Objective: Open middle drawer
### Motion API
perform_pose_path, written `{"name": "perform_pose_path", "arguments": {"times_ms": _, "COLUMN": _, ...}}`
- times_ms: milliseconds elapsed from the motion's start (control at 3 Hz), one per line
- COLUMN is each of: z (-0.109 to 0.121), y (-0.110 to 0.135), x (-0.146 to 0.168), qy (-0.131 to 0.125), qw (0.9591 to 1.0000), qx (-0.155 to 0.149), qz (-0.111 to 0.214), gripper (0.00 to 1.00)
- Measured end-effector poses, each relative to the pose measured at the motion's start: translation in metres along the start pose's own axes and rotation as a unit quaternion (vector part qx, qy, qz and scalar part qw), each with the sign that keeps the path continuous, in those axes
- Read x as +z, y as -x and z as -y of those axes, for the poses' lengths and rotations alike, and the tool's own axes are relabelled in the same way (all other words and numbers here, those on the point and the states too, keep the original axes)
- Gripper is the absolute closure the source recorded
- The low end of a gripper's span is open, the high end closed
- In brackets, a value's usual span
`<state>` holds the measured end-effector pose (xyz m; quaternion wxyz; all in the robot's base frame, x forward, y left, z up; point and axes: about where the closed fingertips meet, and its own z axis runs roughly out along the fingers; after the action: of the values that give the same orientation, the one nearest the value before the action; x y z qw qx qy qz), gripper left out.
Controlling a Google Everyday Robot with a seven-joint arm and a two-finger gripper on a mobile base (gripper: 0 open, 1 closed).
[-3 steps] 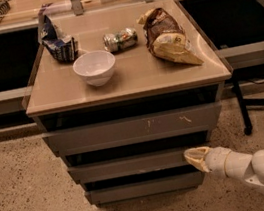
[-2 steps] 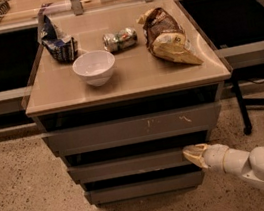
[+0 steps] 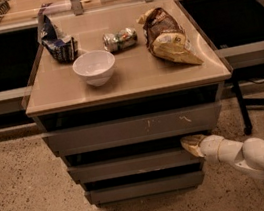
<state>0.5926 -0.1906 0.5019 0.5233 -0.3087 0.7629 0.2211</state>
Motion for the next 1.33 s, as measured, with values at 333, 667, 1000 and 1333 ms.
{"name": "perform_pose_path", "arguments": {"times_ms": 333, "z": 0.0, "y": -0.002, "x": 0.002, "qy": -0.005, "qw": 1.0, "qx": 0.002, "qz": -0.001, "gripper": 1.0}}
{"name": "perform_pose_path", "arguments": {"times_ms": 667, "z": 0.007, "y": -0.012, "x": 0.004, "qy": -0.036, "qw": 0.9993, "qx": 0.012, "qz": -0.005, "gripper": 1.0}}
{"name": "perform_pose_path", "arguments": {"times_ms": 1000, "z": 0.016, "y": -0.023, "x": 0.008, "qy": -0.065, "qw": 0.9976, "qx": 0.021, "qz": -0.01, "gripper": 1.0}}
{"name": "perform_pose_path", "arguments": {"times_ms": 1333, "z": 0.035, "y": -0.027, "x": 0.018, "qy": -0.092, "qw": 0.9954, "qx": 0.016, "qz": -0.023, "gripper": 1.0}}
